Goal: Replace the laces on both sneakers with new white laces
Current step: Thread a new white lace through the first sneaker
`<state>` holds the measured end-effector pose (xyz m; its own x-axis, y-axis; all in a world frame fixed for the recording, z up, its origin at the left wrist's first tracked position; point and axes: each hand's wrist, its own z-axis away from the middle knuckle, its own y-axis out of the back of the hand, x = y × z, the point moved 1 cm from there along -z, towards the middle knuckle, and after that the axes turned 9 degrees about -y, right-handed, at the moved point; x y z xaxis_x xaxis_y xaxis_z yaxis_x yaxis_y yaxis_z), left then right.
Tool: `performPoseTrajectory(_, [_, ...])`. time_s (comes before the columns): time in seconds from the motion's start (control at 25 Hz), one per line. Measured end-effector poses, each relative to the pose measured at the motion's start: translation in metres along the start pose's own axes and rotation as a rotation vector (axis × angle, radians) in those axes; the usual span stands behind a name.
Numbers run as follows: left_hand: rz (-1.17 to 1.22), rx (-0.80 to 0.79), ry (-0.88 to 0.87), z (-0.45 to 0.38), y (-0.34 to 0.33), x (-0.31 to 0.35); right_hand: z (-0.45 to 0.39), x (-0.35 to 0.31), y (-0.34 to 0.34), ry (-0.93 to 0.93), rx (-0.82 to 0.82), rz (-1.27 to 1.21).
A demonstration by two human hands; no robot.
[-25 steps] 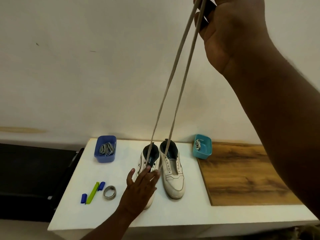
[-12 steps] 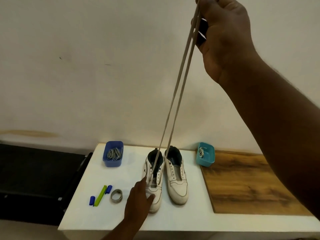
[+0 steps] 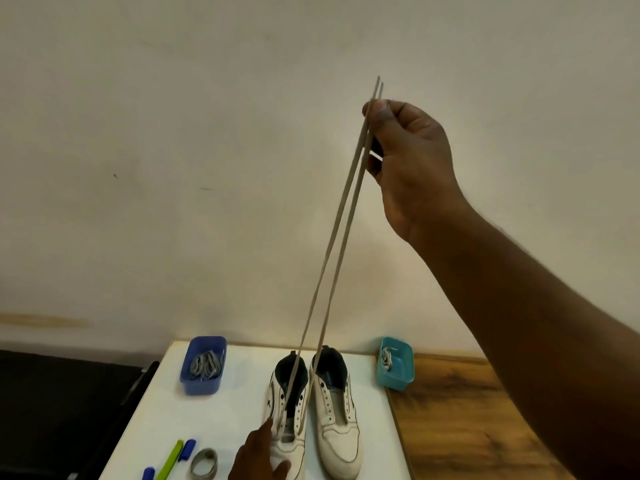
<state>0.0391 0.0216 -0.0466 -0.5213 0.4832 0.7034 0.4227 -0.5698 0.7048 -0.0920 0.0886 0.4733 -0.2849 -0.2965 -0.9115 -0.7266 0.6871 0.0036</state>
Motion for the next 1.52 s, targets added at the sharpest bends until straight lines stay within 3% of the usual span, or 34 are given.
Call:
performPoseTrajectory(0.16, [0.113, -0.280, 0.018, -0.011, 0.021, 0.007, 0.000, 0.000, 0.000, 0.012, 0.022, 0.035])
performPoseTrajectory(0.2, [0.103, -0.262, -0.012, -0.008, 0.021, 0.011, 0.001, 0.000, 0.000, 0.023, 0.030, 0.044])
performPoseTrajectory(0.28, [-0.057, -0.070, -0.012, -0.004, 0.016, 0.012, 0.001, 0.002, 0.001, 0.070, 0.061, 0.063])
performPoseTrajectory(0.36, [-0.108, -0.019, -0.054, -0.003, 0.007, 0.011, 0.001, 0.006, 0.002, 0.177, 0.139, 0.113])
performPoseTrajectory(0.48, [-0.002, -0.011, -0.018, -0.012, -0.001, -0.011, -0.001, 0.009, 0.004, 0.327, 0.255, 0.218])
performPoseTrajectory(0.56, [0.036, 0.005, -0.105, -0.016, -0.017, -0.042, -0.002, 0.010, 0.006, 0.357, 0.289, 0.247])
performPoseTrajectory(0.64, [0.053, 0.162, -0.174, -0.031, -0.037, -0.056, -0.003, 0.011, 0.007, 0.362, 0.295, 0.250])
performPoseTrajectory(0.8, [0.097, 0.294, -0.310, 0.002, 0.006, 0.021, 0.003, 0.012, 0.010, 0.328, 0.243, 0.179])
performPoseTrajectory(0.92, [0.300, 0.250, -0.330, 0.009, 0.032, 0.075, 0.012, 0.019, 0.008, 0.227, 0.134, 0.075])
performPoseTrajectory(1.08, [0.466, 0.477, -0.314, 0.024, 0.071, 0.134, 0.013, 0.036, 0.011, 0.192, 0.039, 0.037])
performPoseTrajectory(1.2, [0.757, 0.563, -0.117, 0.039, 0.101, 0.142, 0.013, 0.060, 0.031, 0.145, 0.074, -0.034])
performPoseTrajectory(1.36, [1.063, 0.499, -0.136, 0.062, 0.147, 0.146, 0.040, 0.131, 0.057, -0.056, 0.147, 0.057])
performPoseTrajectory(1.44, [0.860, 0.404, -0.115, 0.060, 0.151, 0.131, 0.067, 0.190, 0.058, -0.212, 0.136, 0.214])
performPoseTrajectory(1.52, [0.201, 0.400, -0.016, 0.053, 0.138, 0.102, 0.098, 0.252, 0.053, -0.376, 0.122, 0.281])
